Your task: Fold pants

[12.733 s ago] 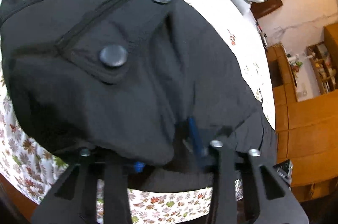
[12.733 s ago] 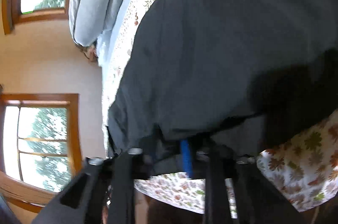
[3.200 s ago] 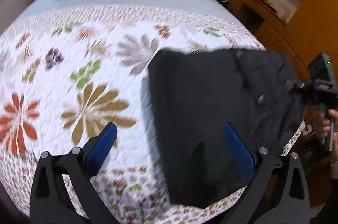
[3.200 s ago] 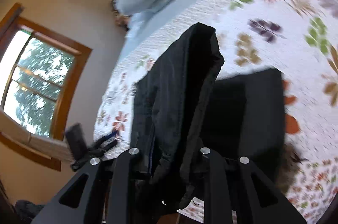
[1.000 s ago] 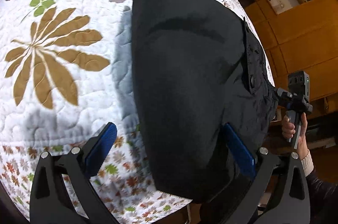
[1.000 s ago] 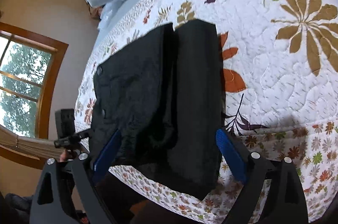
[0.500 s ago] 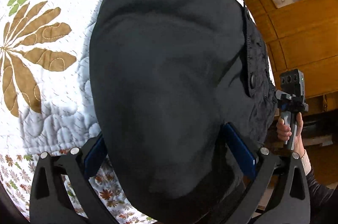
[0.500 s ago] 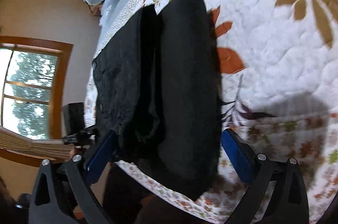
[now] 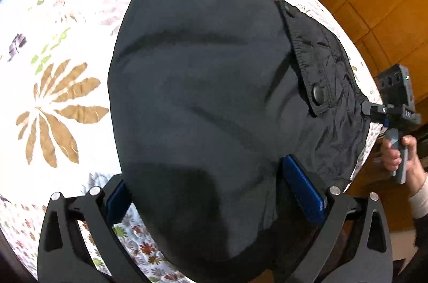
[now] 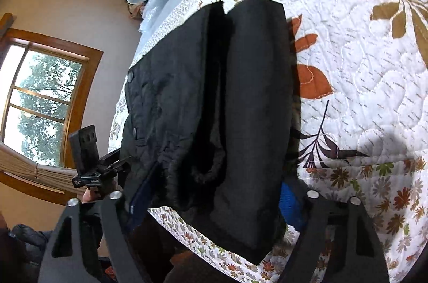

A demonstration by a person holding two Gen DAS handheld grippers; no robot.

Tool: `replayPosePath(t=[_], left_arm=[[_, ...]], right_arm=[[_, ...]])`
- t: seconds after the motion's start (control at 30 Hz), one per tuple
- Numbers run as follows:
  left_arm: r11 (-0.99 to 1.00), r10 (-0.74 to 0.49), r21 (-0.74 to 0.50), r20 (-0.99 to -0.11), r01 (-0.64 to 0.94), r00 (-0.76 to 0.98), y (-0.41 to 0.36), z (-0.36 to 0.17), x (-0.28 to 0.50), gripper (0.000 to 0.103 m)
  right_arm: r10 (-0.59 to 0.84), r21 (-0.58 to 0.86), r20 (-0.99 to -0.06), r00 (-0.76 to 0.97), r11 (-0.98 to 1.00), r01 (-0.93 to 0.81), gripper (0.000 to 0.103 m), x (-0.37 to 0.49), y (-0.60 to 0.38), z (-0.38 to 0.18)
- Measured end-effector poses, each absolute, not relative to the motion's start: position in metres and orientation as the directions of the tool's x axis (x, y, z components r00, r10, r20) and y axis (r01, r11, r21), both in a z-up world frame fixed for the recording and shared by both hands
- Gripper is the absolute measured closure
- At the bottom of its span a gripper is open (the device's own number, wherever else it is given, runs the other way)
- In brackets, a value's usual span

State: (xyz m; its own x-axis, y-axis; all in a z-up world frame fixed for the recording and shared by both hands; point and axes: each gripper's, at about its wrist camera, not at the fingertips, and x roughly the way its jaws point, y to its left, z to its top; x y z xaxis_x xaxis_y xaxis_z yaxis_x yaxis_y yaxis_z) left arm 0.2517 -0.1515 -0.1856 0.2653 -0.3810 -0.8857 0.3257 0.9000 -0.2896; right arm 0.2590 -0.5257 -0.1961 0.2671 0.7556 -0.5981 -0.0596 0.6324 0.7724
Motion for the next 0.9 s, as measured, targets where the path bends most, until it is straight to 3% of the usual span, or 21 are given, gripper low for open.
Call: replayPosePath(t=[0.13, 0.5, 0.9], left_arm=[[0.899, -0.374, -0.263, -0.877, 0.349, 0.301, -0.156, -0.177, 0.252, 0.003], [0.91, -0.351, -0.216, -0.856, 0.353, 0.379, -0.141, -0.172, 0.25, 0.003], [0.94, -0.334, -0.269, -0.851, 0.21, 0.404, -0.078, -0.174, 0.289, 0.003]], right_arm=[[0.756, 0.767, -0.581, 0.3, 0.632, -0.107, 0.042, 0.252, -0.521, -0.184], [0.791, 0.784, -0.539, 0.289, 0.597, -0.17, 0.045, 0.261, -0.493, -0.175], [0.819, 0.767, -0.527, 0.228, 0.574, -0.287, 0.045, 0.304, -0.417, -0.167]])
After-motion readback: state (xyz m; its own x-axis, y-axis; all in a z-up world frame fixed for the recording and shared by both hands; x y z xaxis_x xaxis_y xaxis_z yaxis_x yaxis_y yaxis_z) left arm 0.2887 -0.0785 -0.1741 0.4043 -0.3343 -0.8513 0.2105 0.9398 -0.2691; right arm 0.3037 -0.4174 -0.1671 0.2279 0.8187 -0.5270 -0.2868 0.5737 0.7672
